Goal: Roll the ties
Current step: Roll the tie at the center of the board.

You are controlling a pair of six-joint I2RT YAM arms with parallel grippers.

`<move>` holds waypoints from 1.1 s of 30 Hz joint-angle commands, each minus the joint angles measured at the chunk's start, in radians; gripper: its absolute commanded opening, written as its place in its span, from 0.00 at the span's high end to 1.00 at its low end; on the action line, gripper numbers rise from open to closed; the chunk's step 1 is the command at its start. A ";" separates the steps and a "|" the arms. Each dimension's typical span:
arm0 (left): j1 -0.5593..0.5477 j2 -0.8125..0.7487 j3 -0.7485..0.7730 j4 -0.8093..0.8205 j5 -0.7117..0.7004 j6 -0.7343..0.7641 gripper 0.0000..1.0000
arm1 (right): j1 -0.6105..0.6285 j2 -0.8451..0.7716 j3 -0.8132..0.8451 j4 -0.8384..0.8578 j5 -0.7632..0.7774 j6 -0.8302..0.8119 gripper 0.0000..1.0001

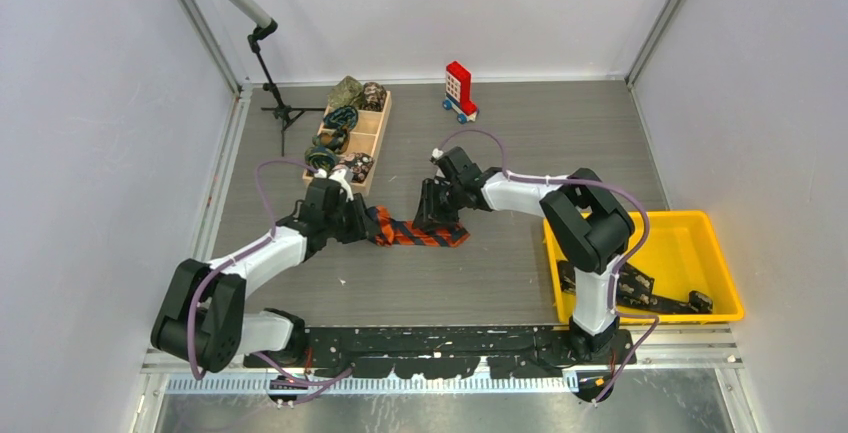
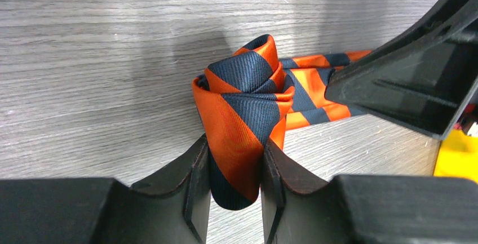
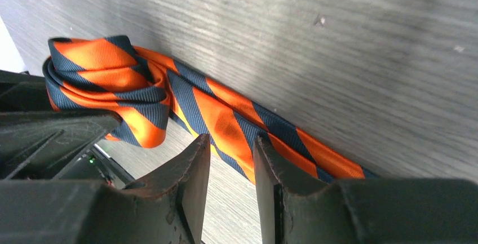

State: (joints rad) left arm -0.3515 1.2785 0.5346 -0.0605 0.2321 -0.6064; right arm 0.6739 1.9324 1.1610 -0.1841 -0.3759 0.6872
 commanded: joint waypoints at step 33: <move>-0.246 0.004 0.223 -0.292 -0.500 0.060 0.77 | 0.118 0.119 0.269 0.022 -0.060 0.085 0.69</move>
State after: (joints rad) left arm -0.5659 1.2751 0.7025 -0.3153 -0.1585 -0.5652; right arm 0.7891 2.0342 1.3731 -0.2115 -0.4065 0.7498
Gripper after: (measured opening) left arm 0.331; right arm 0.317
